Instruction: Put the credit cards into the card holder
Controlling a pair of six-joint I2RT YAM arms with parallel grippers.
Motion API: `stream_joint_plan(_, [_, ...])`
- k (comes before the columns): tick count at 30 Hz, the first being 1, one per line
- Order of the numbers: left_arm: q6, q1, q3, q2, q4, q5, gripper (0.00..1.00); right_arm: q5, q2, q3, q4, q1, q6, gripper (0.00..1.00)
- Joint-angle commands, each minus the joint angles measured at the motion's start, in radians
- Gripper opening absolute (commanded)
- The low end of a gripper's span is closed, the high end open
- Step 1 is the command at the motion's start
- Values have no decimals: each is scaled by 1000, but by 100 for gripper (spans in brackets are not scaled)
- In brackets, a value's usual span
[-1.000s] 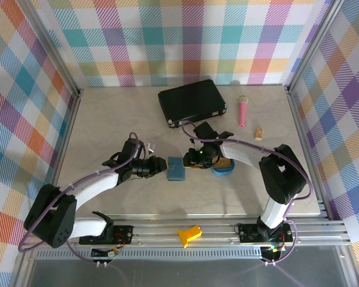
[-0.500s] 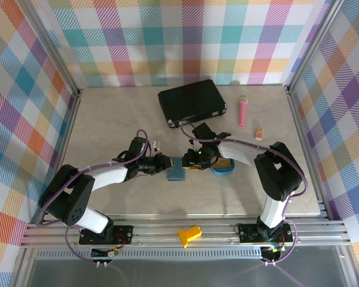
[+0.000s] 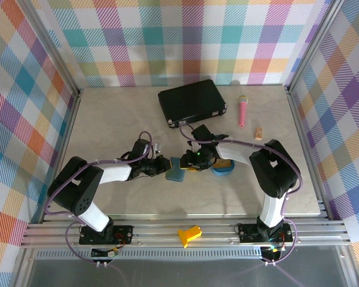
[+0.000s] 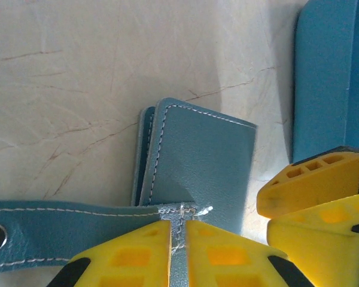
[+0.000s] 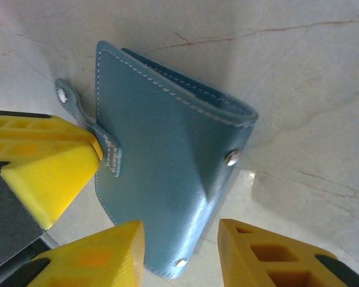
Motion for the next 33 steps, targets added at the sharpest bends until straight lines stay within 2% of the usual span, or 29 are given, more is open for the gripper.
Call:
stream_joint_plan(1, [24,-10,-14,31,25,-16,15,-39,21,-20,41,-8,24,38])
stream_joint_plan(14, [20,-10,-26,61,47,-10,14,-144,44,-90,240,-10,130,37])
stream_joint_plan(22, [-2,-10,-39,60,85,18,14,-159,34,-95,317,-10,171,35])
stream_joint_plan(25, [-11,-10,-48,28,89,23,14,-138,14,-98,310,-10,170,25])
stream_joint_plan(29, [-8,6,-31,-103,-38,4,20,-66,-88,-77,199,-17,94,2])
stream_joint_plan(33, [44,26,41,-357,-298,-72,34,59,-243,5,-48,-45,-56,0])
